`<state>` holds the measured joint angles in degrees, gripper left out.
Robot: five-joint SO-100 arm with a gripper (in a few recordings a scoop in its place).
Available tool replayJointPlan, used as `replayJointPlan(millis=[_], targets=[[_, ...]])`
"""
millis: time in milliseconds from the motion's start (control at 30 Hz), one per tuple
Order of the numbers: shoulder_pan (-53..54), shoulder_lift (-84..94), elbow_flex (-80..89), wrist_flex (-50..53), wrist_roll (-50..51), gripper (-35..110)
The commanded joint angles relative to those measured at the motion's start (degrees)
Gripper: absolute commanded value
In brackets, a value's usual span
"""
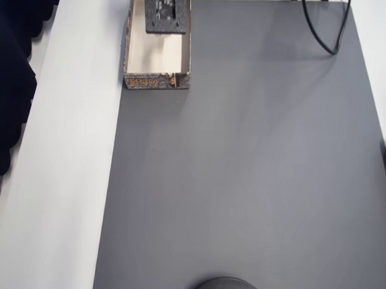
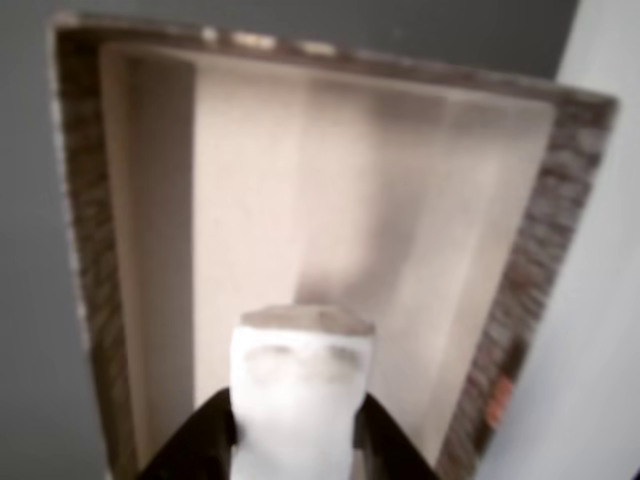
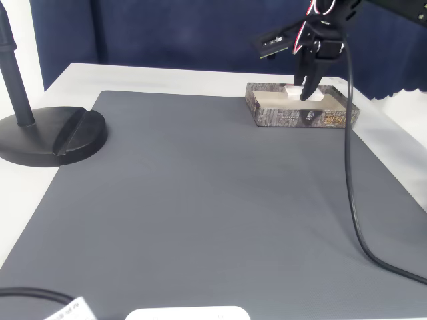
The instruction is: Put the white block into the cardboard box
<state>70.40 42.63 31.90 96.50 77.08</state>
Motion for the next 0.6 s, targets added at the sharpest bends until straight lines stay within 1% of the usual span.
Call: replayJointPlan(millis=[0,567], targets=[[0.4,-0.4,-5.6,-0.5,0.7,0],[0.4,-6.9,-10.1,-2.9,1.1,0]])
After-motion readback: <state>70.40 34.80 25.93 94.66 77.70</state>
